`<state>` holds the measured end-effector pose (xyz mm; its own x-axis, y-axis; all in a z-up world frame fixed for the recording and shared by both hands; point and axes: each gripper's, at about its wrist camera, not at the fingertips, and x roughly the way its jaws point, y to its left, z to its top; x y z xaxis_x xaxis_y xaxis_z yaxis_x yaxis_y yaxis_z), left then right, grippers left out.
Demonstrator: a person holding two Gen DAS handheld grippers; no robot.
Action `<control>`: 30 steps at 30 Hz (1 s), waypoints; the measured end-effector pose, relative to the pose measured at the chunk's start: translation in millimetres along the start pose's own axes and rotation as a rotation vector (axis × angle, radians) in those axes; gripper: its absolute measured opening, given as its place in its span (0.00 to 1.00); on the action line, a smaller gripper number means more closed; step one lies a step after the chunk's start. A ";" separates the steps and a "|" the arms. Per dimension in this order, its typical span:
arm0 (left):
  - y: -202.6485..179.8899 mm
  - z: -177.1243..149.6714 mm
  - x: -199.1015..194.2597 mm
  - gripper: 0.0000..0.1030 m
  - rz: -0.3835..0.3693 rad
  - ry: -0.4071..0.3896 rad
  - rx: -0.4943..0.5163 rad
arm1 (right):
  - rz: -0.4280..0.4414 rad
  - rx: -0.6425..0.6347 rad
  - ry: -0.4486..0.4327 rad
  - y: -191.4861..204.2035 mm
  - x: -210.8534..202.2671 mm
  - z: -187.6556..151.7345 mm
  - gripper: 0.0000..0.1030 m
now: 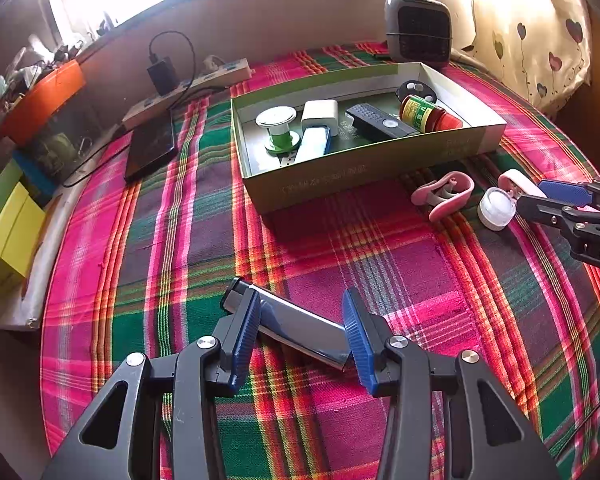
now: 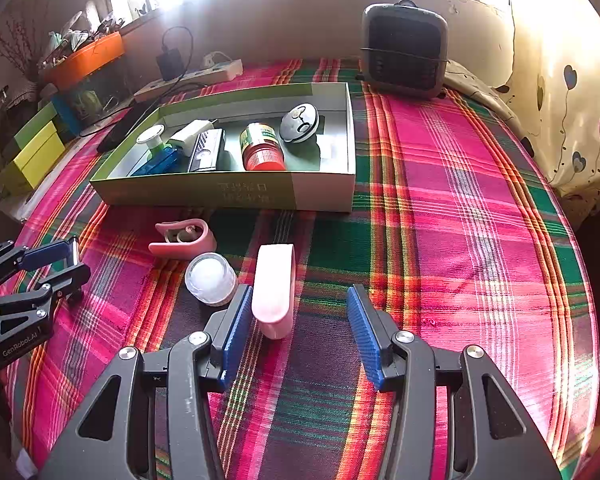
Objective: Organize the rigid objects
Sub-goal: 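Close left tool on silver lighter while right tool approaches pink-and-white lighter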
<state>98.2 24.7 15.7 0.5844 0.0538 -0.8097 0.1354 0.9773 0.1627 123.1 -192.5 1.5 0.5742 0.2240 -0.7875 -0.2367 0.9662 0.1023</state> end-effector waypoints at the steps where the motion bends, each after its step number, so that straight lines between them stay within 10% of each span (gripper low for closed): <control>1: 2.0 -2.2 -1.2 0.41 0.002 0.001 -0.005 | -0.001 0.002 -0.001 -0.7 0.1 -0.1 0.48; 30: 60.8 -31.9 -1.3 0.48 -0.043 0.004 -0.188 | -0.054 -0.034 0.003 5.0 4.4 -0.3 0.48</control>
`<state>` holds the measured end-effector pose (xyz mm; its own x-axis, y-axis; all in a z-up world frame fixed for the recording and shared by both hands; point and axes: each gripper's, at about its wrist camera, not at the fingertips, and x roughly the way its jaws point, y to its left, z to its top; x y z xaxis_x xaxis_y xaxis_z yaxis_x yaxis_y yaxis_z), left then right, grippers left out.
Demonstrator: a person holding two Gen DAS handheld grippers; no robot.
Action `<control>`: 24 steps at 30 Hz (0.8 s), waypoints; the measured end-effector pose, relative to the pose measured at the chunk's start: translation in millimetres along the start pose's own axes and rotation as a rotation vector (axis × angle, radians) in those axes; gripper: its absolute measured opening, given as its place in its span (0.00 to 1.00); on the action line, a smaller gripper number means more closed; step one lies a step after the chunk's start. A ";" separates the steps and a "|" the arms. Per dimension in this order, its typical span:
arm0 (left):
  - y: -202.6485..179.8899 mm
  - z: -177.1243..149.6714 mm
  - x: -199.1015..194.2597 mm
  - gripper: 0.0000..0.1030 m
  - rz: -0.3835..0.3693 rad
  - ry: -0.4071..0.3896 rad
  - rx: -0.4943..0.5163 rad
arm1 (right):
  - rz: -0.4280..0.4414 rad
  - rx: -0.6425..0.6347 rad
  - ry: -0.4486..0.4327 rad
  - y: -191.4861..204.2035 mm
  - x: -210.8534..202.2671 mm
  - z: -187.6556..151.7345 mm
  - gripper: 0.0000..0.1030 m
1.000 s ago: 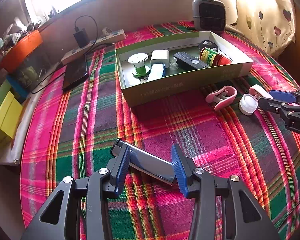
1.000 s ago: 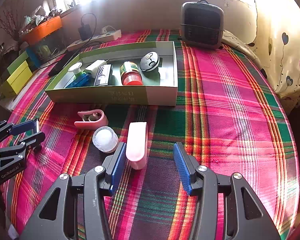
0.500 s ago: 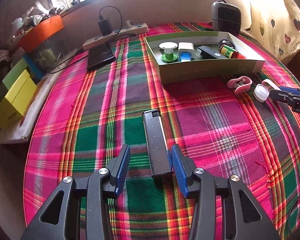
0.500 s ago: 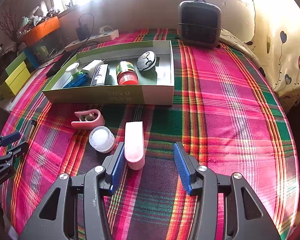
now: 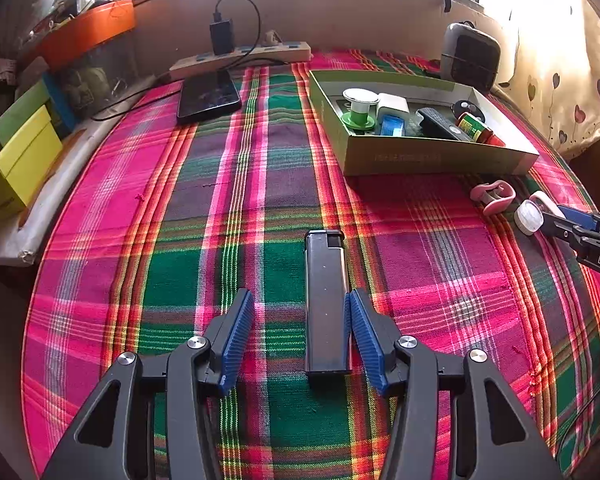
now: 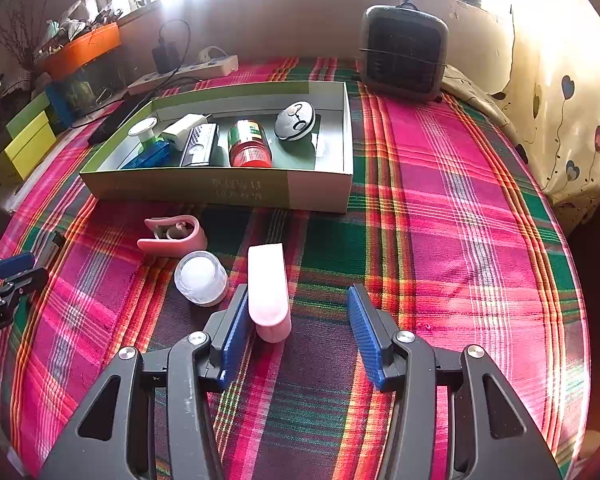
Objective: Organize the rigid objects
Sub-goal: 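Close left tool on silver lighter while right tool approaches pink-and-white lighter, then close right tool on pink-and-white lighter while left tool lifts silver lighter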
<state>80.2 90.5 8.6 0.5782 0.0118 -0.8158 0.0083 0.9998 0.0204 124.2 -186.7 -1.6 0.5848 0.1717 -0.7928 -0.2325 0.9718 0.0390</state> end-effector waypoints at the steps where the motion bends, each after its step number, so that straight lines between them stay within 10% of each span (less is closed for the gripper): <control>1: 0.4 1.0 1.1 0.49 -0.002 -0.005 0.002 | -0.004 -0.003 -0.001 0.6 0.3 0.4 0.50; 15: 4.8 7.9 5.9 0.31 -0.020 -0.039 0.000 | -0.023 -0.010 -0.011 4.1 1.7 -0.6 0.53; 24: 9.6 6.3 5.2 0.21 -0.044 -0.057 -0.025 | -0.032 0.015 -0.027 -1.2 -0.9 -0.6 0.25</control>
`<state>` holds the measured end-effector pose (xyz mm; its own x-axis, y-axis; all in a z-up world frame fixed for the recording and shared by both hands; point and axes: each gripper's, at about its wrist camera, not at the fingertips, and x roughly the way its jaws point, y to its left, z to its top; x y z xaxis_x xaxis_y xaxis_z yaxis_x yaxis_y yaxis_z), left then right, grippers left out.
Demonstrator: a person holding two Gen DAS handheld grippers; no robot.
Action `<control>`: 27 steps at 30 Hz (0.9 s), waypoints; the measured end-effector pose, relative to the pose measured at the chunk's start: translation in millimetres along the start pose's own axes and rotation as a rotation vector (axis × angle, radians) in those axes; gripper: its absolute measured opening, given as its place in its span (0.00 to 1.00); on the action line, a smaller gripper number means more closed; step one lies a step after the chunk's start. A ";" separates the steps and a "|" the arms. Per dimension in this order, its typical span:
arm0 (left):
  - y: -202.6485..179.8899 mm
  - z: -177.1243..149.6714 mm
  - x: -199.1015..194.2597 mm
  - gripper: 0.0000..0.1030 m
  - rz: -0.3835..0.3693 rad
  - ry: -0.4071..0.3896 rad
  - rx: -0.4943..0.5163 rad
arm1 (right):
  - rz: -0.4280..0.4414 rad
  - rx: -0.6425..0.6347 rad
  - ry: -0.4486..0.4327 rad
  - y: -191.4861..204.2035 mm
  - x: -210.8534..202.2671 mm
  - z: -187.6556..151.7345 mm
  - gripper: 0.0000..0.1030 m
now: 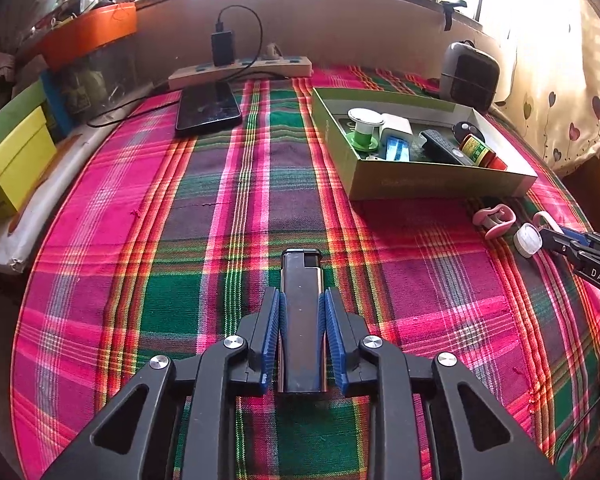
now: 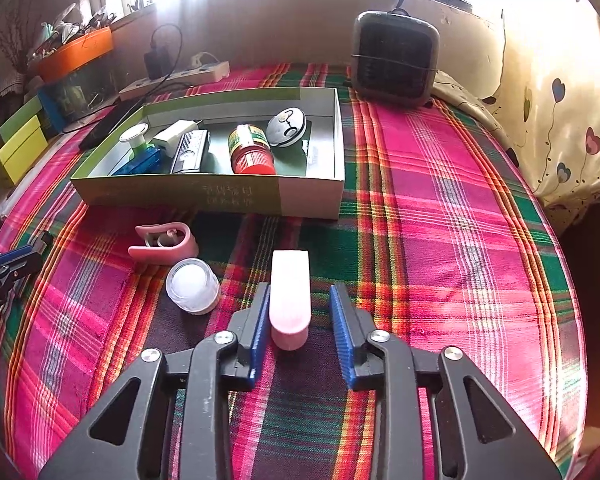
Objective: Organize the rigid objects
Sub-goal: 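Close right tool on pink-and-white lighter while left tool lifts silver lighter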
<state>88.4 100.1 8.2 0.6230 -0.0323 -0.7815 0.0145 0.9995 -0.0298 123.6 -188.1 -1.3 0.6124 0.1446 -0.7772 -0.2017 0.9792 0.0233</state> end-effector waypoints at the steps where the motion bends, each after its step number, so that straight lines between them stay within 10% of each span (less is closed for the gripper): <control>1: -0.2 -0.2 -0.2 0.21 0.001 -0.002 0.000 | -0.001 0.001 -0.001 -0.2 -0.2 -0.1 0.22; 27: -0.8 0.1 -1.9 0.21 0.003 -0.006 -0.004 | 0.012 0.003 -0.004 1.6 -2.0 -1.7 0.18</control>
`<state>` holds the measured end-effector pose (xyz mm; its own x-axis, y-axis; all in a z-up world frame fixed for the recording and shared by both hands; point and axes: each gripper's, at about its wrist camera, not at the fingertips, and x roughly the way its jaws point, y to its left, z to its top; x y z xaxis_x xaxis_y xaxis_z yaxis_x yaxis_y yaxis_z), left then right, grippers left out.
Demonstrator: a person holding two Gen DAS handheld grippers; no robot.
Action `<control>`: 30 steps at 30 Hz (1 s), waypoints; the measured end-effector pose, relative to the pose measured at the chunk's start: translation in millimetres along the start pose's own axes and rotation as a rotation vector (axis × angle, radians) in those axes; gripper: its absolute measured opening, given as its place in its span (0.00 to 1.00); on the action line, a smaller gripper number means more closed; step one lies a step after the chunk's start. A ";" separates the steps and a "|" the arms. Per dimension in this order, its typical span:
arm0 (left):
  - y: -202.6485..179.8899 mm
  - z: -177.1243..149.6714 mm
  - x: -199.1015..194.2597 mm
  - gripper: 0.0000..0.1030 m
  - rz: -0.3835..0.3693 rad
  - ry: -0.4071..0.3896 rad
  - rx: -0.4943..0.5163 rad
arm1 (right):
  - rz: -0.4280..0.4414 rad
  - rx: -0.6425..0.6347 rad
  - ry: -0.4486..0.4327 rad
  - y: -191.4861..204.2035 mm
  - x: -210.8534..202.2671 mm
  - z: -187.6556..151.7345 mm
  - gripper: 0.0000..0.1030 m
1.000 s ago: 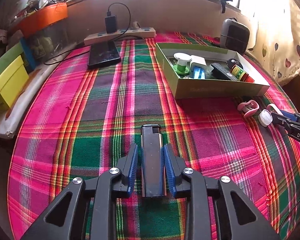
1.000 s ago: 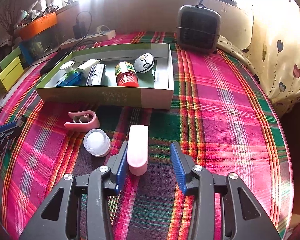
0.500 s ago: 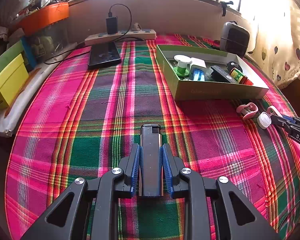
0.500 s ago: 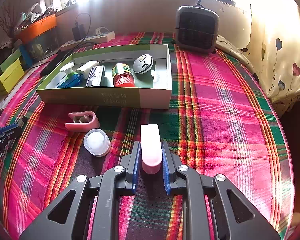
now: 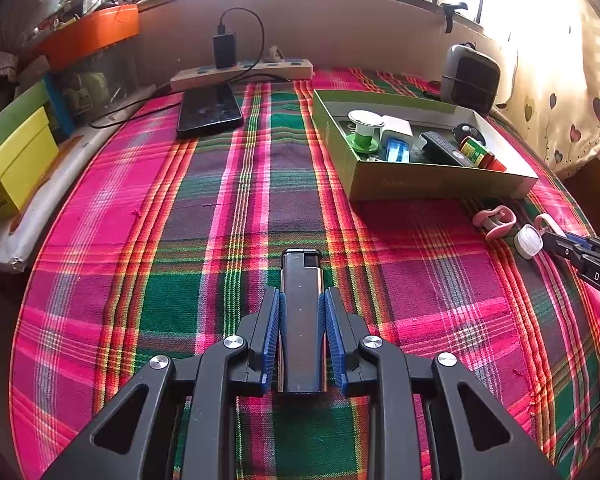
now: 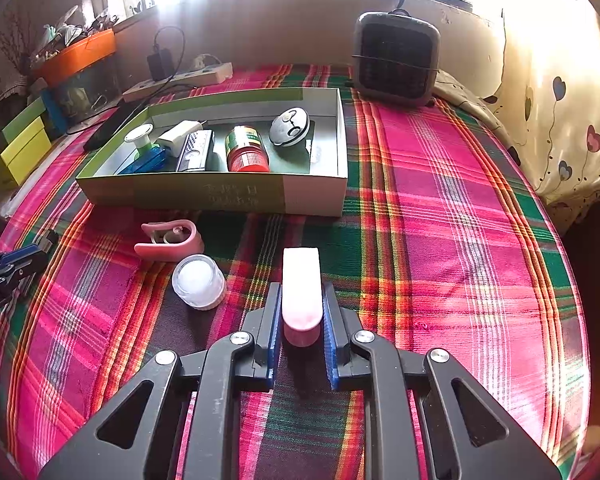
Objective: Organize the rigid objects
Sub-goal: 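Close right tool on pink-and-white lighter while left tool lifts silver lighter, then carry silver lighter with left tool while right tool carries pink lighter to box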
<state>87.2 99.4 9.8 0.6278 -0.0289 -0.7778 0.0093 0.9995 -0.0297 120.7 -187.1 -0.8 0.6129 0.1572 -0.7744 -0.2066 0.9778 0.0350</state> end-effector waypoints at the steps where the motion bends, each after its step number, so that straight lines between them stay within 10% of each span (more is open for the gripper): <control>1: 0.1 -0.4 -0.4 0.21 -0.002 -0.001 -0.002 | 0.000 -0.001 0.000 0.4 0.2 -0.1 0.18; 30: -17.2 7.7 -20.2 0.21 -0.002 -0.081 0.046 | 0.033 -0.003 -0.009 3.9 -4.6 1.9 0.18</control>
<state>80.4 82.9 30.8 0.6885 -0.0321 -0.7246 0.0457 0.9990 -0.0008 118.5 -183.7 4.1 0.6128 0.1908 -0.7669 -0.2293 0.9716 0.0585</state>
